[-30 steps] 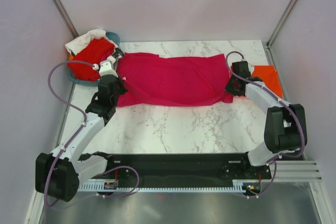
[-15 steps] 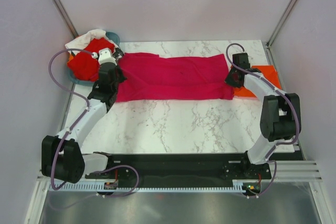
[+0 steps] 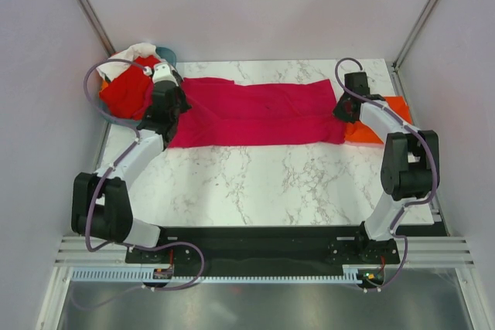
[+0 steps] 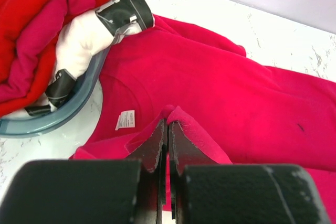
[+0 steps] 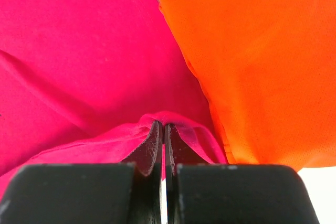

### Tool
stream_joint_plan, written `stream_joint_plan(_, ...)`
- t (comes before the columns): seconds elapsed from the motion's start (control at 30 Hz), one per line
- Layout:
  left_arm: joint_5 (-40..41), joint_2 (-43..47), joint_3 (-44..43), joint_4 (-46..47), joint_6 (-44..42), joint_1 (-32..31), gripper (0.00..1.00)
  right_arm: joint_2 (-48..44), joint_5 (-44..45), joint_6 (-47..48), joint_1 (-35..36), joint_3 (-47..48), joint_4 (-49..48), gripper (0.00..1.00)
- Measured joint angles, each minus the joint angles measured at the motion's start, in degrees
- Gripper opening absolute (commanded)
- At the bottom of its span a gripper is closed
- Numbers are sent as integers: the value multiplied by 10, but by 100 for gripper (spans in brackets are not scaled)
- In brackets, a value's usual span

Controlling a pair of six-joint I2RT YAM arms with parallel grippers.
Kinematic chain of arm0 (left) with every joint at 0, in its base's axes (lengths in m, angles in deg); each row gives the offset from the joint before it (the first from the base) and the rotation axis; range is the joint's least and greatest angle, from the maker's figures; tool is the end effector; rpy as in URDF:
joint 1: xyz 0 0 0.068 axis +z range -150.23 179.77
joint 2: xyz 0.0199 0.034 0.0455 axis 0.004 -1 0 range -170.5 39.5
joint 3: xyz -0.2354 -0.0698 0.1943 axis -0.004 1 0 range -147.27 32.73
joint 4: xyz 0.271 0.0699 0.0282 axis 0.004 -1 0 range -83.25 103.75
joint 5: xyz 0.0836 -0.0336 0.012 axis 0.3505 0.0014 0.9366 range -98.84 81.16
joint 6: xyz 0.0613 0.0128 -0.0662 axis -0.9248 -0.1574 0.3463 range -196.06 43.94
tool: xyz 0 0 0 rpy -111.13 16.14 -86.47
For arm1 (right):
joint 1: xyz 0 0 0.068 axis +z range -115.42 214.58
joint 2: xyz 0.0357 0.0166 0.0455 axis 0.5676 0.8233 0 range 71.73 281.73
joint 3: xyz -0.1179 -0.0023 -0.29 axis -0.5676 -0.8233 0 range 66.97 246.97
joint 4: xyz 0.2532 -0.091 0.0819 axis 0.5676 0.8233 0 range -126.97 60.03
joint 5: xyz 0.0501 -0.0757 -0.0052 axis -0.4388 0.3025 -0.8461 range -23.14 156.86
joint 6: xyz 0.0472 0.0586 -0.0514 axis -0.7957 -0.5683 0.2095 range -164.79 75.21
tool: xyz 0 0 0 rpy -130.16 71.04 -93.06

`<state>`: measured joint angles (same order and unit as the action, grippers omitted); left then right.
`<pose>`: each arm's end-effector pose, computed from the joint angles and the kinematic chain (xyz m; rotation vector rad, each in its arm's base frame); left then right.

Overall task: Fold and stack the t-shirts
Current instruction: Fold the tshirt

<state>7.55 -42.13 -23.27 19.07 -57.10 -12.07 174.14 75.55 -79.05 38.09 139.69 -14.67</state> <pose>0.3808 -0.0563 0.3018 -0.3083 1.8861 -0.0875 0.4416 0.0147 0.2103 0.7159 2.3600 0.0975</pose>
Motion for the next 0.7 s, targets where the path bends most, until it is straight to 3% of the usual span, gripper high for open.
stream_joint_plan(0.7, 1, -70, -68, 3, -12, 16, 2, 50, -19, 0, -3, 47, 0, 0)
